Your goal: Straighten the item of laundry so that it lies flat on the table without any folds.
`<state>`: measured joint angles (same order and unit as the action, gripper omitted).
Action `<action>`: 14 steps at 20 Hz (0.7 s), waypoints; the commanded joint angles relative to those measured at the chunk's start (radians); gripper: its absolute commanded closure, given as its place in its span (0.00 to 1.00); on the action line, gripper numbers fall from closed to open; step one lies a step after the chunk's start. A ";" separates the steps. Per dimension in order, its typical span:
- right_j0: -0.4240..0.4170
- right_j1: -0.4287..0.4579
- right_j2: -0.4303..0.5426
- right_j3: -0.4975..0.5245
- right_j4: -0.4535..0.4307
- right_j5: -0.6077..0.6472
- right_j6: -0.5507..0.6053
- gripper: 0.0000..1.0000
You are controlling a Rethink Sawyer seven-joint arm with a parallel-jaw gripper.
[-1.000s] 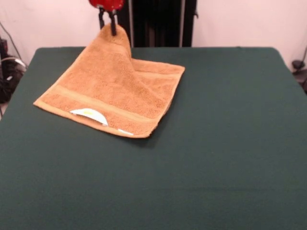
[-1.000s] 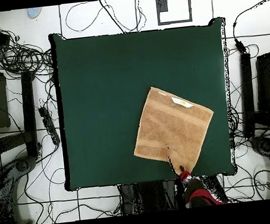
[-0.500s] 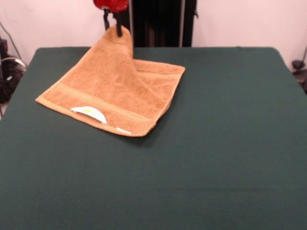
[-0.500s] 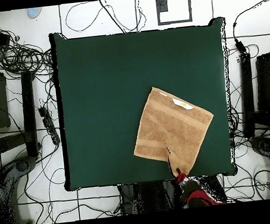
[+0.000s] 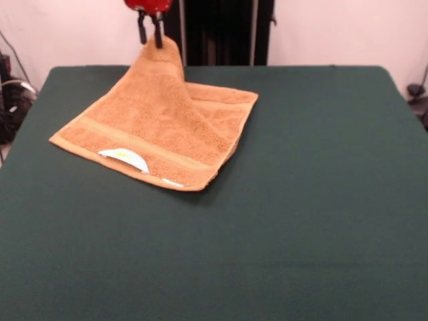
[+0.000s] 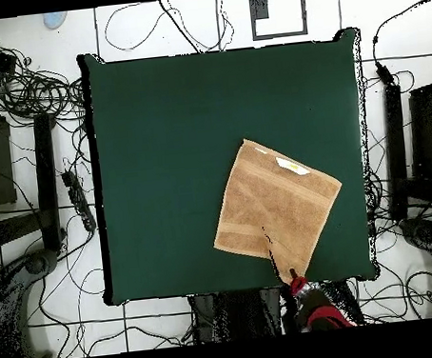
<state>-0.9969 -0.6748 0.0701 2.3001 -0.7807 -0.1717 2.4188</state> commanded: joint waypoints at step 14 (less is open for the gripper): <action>-0.488 -0.532 0.804 0.071 0.434 0.742 -0.489 0.00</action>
<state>-1.5059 -1.1124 0.5826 2.3563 -0.4365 0.4186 2.3052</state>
